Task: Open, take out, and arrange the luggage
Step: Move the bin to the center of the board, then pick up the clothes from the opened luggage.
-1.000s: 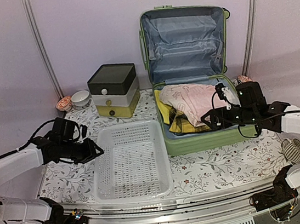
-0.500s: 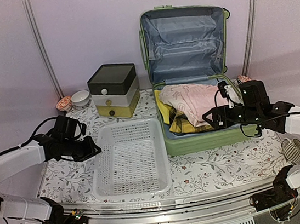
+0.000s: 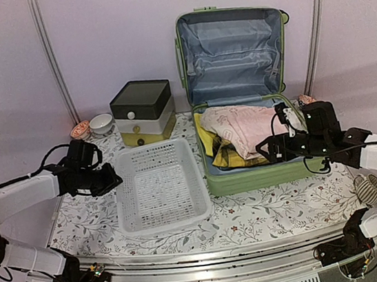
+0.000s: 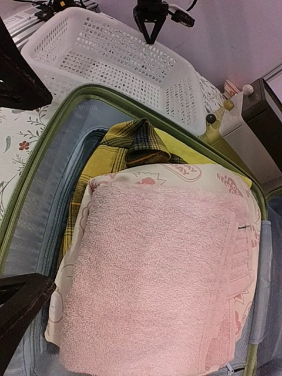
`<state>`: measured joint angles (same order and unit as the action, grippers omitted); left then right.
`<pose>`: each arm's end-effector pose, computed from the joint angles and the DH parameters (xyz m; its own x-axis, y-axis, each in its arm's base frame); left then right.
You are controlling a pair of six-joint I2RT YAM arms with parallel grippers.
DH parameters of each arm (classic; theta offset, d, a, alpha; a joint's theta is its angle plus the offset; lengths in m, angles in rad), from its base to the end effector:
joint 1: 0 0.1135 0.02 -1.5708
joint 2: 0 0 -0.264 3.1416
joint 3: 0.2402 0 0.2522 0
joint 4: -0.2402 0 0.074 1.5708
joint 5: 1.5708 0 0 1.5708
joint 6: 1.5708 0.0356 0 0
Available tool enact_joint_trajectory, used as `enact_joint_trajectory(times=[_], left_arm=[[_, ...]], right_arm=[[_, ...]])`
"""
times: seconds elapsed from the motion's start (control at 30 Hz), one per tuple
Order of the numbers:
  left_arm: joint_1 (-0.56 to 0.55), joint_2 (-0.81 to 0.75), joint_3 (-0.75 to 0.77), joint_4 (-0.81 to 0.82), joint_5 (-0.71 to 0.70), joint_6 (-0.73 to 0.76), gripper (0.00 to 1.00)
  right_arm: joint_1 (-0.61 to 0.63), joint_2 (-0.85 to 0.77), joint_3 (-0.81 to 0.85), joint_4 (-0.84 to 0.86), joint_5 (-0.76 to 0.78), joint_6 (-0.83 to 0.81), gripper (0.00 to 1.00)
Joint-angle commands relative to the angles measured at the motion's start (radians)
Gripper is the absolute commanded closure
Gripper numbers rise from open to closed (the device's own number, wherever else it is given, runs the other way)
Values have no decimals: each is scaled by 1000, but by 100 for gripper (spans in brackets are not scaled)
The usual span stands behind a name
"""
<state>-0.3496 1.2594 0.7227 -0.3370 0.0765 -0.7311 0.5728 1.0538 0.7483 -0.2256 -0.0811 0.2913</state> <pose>0.2345 -0.0884 0.2072 -0.7951 -0.4187 -0.4388 -0.1924 0.8602 -0.4723 0.1964 0.1301 0.2711 -0.5797 -0.0332 -0.8141 -0.4514 0.8449 0.2869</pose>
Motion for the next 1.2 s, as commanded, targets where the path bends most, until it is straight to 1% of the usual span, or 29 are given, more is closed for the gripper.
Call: enact_joint_trajectory(times=[0.0,0.03,0.07,0.13,0.17,0.27,0.33,0.37,0.5,0.6,0.73,0.8,0.87,0.93,1.0,1.07,1.17], left_arm=[[30,45,34,82,6,3,83],[31,45,38,84,17,8,74],[29,37,42,86,31,11,62],[29,4,33,90,40,12,42],[29,-14,23,98,51,13,33],[28,-65,11,102,66,23,14],[29,-87,19,79,65,42,5],[28,-99,20,67,61,50,2],[22,-181,-16,74,61,106,2],[21,-252,-61,97,94,161,2],[20,-342,-114,109,66,222,2],[19,-394,-145,112,35,238,2],[20,-442,-172,114,14,245,2],[20,-476,-183,108,1,226,2],[22,-483,-168,67,-38,210,2],[20,-460,-140,5,-90,211,2],[15,-410,-101,-35,-63,249,2]], right_arm=[[-4,-69,-37,-8,11,-1,1],[-5,-87,-55,-7,11,0,1],[-4,-117,-72,-4,12,0,1],[-5,-164,-116,5,23,-2,1],[-5,-183,-137,14,29,-3,1],[-5,-226,-188,40,61,-1,1],[-4,-235,-205,56,92,6,1],[-5,-239,-218,68,115,6,1],[-5,-248,-304,159,209,10,1],[-5,-264,-346,206,226,57,1],[-5,-325,-438,221,287,86,1],[-5,-379,-467,232,288,116,1],[-6,-428,-490,255,273,109,1],[-4,-455,-502,229,262,106,1],[-3,-478,-517,264,204,90,1],[-3,-492,-533,276,202,80,1],[-3,-476,-541,299,210,107,1]])
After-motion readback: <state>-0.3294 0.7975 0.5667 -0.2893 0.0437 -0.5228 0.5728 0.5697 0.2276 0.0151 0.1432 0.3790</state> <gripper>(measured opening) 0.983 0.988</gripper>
